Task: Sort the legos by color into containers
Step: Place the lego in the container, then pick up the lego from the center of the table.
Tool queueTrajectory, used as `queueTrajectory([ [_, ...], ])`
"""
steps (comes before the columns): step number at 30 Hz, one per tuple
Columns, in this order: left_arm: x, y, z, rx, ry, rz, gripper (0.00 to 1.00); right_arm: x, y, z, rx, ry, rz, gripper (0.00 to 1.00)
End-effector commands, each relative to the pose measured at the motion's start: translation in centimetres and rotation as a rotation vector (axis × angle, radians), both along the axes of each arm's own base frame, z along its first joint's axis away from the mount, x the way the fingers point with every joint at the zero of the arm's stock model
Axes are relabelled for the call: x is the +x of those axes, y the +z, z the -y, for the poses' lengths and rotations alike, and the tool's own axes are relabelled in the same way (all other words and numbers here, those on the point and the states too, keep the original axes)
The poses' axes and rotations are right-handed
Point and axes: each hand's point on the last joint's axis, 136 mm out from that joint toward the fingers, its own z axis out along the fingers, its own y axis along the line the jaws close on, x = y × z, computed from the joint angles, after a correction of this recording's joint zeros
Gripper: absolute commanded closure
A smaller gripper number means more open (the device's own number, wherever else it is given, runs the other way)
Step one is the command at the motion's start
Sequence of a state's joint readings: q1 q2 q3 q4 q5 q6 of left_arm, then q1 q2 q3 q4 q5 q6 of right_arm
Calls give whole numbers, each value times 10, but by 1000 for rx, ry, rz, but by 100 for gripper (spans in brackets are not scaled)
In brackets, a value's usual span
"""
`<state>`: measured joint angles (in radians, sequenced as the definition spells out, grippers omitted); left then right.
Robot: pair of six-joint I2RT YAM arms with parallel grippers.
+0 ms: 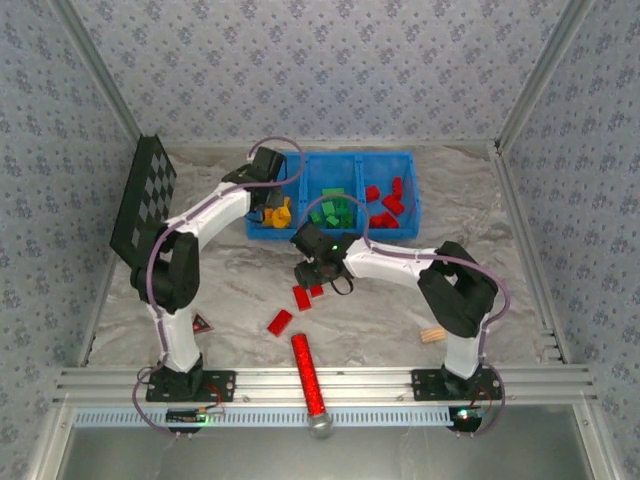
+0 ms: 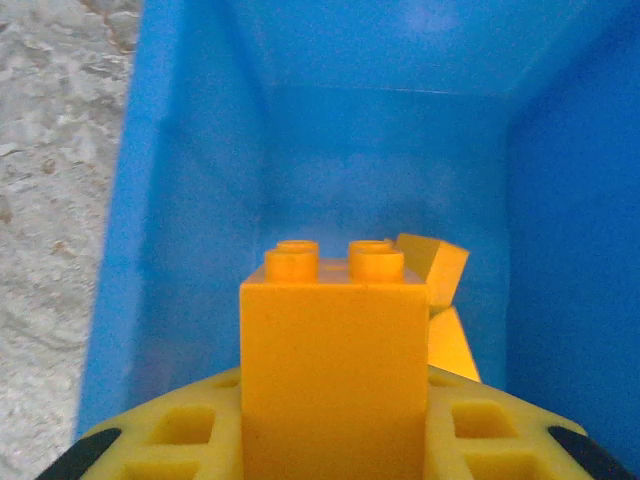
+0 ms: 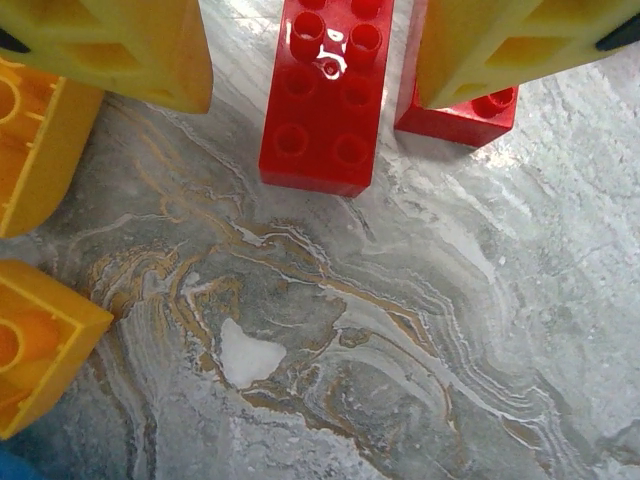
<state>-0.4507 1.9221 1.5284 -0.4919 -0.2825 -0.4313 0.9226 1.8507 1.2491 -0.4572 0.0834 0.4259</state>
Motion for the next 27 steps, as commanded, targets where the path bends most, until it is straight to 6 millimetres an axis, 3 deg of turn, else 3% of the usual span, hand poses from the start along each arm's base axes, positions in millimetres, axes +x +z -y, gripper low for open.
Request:
queueTrajectory([
  [1, 9, -9, 7, -8, -20, -23, 74, 1, -7, 5, -32, -60, -29, 42],
  [9, 10, -31, 14, -30, -21, -72, 64, 2, -24, 11, -65, -95, -53, 44],
  [15, 7, -29, 13, -30, -26, -77, 48, 1, -37, 14, -86, -103, -81, 47],
  [19, 3, -20, 13, -38, -32, -70, 42, -1, -43, 19, -108, -105, -88, 56],
  [24, -10, 9, 15, -67, -53, -40, 38, -4, -23, 26, -100, -91, -70, 70],
  [27, -22, 32, 15, -88, -62, -9, 37, -4, 8, 32, -84, -70, -31, 73],
])
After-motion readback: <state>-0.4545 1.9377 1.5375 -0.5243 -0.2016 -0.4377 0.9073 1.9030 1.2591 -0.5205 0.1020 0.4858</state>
